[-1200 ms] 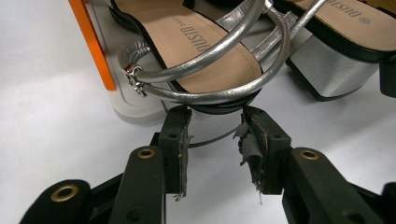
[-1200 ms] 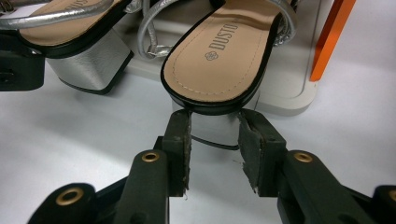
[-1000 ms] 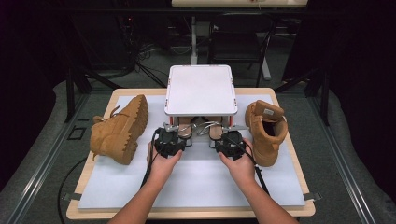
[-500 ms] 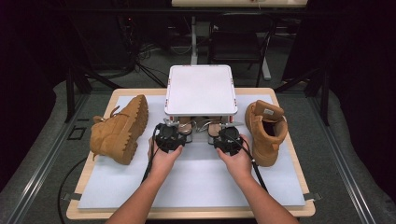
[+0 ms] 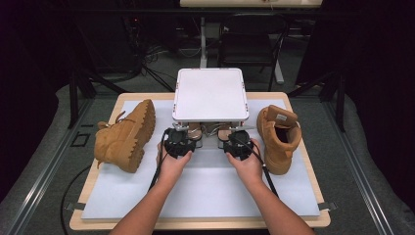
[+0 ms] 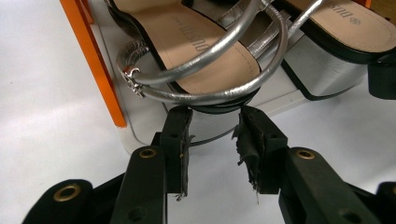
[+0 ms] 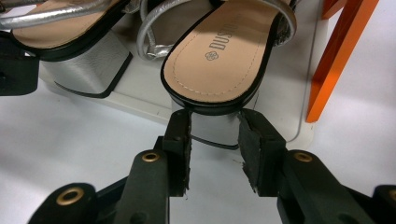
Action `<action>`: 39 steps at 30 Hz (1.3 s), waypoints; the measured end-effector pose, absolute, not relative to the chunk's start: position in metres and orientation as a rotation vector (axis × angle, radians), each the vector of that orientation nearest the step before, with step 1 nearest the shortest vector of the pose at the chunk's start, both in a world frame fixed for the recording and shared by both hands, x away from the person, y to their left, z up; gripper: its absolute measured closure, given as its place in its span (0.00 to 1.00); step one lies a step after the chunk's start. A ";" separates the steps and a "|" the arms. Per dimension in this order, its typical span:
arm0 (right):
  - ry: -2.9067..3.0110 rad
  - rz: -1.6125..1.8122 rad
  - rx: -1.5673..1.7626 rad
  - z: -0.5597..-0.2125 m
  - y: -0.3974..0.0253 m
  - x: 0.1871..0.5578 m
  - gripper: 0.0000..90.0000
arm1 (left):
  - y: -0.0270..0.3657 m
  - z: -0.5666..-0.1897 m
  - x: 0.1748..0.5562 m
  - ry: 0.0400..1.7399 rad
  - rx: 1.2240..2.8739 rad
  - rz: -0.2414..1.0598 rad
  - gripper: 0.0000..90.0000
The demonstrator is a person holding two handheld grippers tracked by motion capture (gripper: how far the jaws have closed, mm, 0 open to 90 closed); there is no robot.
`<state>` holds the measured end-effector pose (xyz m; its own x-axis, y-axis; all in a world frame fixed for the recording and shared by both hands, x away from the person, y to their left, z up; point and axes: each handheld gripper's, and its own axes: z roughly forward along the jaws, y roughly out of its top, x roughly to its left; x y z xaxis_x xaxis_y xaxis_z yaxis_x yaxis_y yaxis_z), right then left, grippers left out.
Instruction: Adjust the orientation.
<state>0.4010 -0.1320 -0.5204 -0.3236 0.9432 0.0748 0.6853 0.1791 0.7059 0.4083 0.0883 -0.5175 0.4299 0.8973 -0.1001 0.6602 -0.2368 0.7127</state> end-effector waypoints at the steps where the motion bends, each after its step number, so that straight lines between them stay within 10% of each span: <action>1: 2.080 0.931 1.536 -0.521 -0.132 0.401 0.72 | 0.088 -0.518 0.409 1.311 1.984 0.436 0.71; 39: 2.045 0.929 1.519 -0.526 -0.129 0.415 0.72 | 0.093 -0.520 0.413 1.309 1.933 0.442 0.72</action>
